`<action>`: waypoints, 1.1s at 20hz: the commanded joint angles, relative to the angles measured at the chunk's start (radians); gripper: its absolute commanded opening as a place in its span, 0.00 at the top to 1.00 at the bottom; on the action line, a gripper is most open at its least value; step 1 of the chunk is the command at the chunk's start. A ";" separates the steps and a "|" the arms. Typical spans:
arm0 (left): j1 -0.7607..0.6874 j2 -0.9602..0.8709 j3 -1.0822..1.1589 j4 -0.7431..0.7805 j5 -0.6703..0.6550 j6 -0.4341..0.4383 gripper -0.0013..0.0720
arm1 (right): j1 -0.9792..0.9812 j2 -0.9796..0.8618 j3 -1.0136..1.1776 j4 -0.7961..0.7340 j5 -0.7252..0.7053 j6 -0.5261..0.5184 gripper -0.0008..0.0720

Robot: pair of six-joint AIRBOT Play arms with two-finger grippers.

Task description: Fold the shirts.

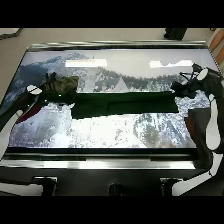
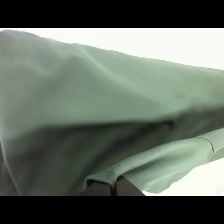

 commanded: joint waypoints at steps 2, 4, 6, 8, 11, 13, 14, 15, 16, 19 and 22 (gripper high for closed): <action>0.001 -0.185 0.119 0.002 -0.063 -0.042 0.94 | 0.010 -0.111 0.032 0.092 -0.041 0.049 0.94; 0.000 -0.200 0.120 -0.013 -0.064 -0.042 0.87 | 0.010 -0.125 0.032 0.137 -0.050 0.050 0.93; 0.016 -0.196 0.134 -0.039 -0.089 -0.042 0.37 | 0.002 -0.112 0.047 0.117 -0.046 0.046 0.39; 0.045 -0.192 0.179 -0.051 -0.181 -0.031 0.26 | -0.024 -0.093 0.085 0.072 0.003 -0.005 0.01; 0.073 -0.137 0.221 -0.051 -0.272 -0.006 0.27 | -0.113 -0.103 0.090 0.109 0.089 -0.012 0.00; 0.072 -0.072 0.221 -0.052 -0.274 0.015 0.27 | -0.151 -0.140 0.090 0.166 0.157 -0.013 0.01; 0.066 -0.040 0.221 -0.051 -0.273 0.016 0.27 | -0.154 -0.158 0.090 0.196 0.185 -0.018 0.01; 0.060 -0.009 0.221 -0.054 -0.273 0.019 0.27 | -0.151 -0.176 0.090 0.229 0.204 -0.030 0.01; 0.052 0.024 0.221 -0.054 -0.273 0.031 0.28 | -0.143 -0.191 0.090 0.262 0.215 -0.035 0.01; 0.019 0.101 0.221 -0.054 -0.273 0.060 0.28 | -0.113 -0.212 0.090 0.320 0.208 -0.031 0.18; -0.036 0.132 0.220 -0.054 -0.273 0.060 0.30 | -0.090 -0.203 0.090 0.371 0.197 -0.033 0.94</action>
